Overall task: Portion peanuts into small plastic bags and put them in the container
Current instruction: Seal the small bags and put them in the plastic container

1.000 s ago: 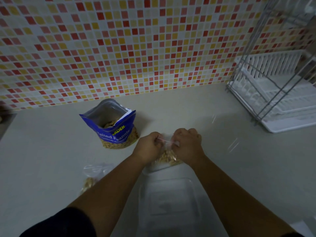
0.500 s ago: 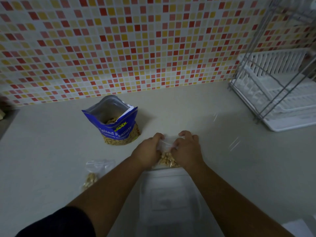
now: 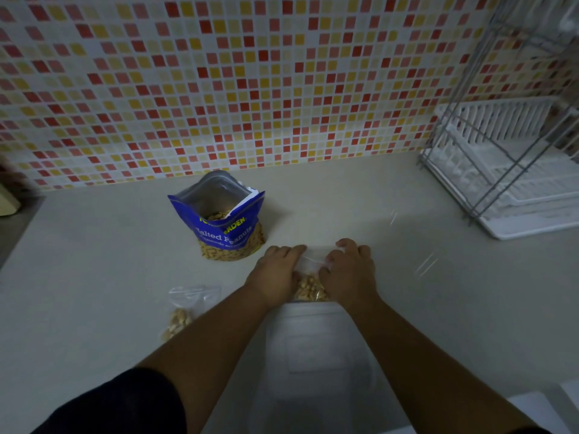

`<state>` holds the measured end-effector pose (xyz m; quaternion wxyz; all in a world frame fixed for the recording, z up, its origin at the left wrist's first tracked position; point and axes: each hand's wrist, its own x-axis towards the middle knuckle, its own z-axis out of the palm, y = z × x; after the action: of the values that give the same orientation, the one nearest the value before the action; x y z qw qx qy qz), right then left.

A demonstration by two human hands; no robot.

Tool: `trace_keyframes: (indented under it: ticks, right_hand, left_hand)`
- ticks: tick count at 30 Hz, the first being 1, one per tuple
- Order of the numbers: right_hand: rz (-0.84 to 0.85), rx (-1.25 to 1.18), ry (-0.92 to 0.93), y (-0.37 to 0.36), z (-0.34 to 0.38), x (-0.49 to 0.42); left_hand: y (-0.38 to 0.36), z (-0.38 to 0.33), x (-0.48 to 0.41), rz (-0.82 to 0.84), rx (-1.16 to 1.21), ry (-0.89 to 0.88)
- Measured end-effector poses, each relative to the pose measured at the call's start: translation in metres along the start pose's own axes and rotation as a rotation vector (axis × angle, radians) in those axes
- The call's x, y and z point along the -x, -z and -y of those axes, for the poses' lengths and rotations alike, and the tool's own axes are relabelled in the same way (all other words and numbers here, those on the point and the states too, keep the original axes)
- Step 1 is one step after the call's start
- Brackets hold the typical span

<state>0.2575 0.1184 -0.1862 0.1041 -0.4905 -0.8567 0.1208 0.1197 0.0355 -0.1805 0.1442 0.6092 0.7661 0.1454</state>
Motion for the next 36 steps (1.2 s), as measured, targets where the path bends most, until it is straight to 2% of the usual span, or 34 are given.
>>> trace_keyframes:
  ticks: [2,4,6,8,11,14,16,19,21,23,28,32,36]
  right_hand:
    - [-0.012,-0.004,-0.012,0.005,0.003,0.002]
    - [-0.104,-0.040,-0.007,0.012,0.010,0.004]
    - [-0.215,-0.105,0.042,0.015,0.024,0.004]
    - [-0.243,-0.209,0.141,0.018,0.045,0.005]
    - [-0.130,-0.317,0.291,0.015,0.087,0.015]
    - [0.040,-0.263,0.421,0.001,0.123,0.030]
    - [0.149,-0.148,0.508,-0.013,0.144,0.035]
    - [0.220,0.083,0.637,-0.025,0.165,0.038]
    - [0.271,0.180,0.650,-0.034,0.177,0.041]
    - [0.324,0.236,0.617,-0.041,0.183,0.042]
    - [0.362,0.125,0.458,-0.056,0.184,0.042]
    - [0.337,0.034,0.410,-0.060,0.185,0.042]
    - [0.405,-0.359,0.189,-0.043,0.186,0.041]
  left_hand:
    - [0.002,0.001,0.005,-0.038,0.010,-0.006]
    - [0.005,0.004,0.011,-0.122,0.044,-0.041]
    - [0.012,0.009,0.017,-0.203,0.132,-0.051]
    - [0.024,0.017,0.026,-0.272,0.244,-0.022]
    - [0.045,0.042,0.050,-0.404,0.298,0.084]
    - [0.057,0.077,0.079,-0.492,0.362,0.292]
    - [0.061,0.101,0.096,-0.458,0.373,0.428]
    - [0.063,0.121,0.108,-0.181,0.306,0.566]
    - [0.062,0.129,0.113,0.010,0.199,0.571]
    - [0.058,0.139,0.115,0.075,0.139,0.536]
    - [0.058,0.145,0.110,0.048,0.210,0.448]
    - [0.060,0.145,0.112,0.030,0.277,0.394]
    - [0.067,0.151,0.113,0.027,0.769,0.404]
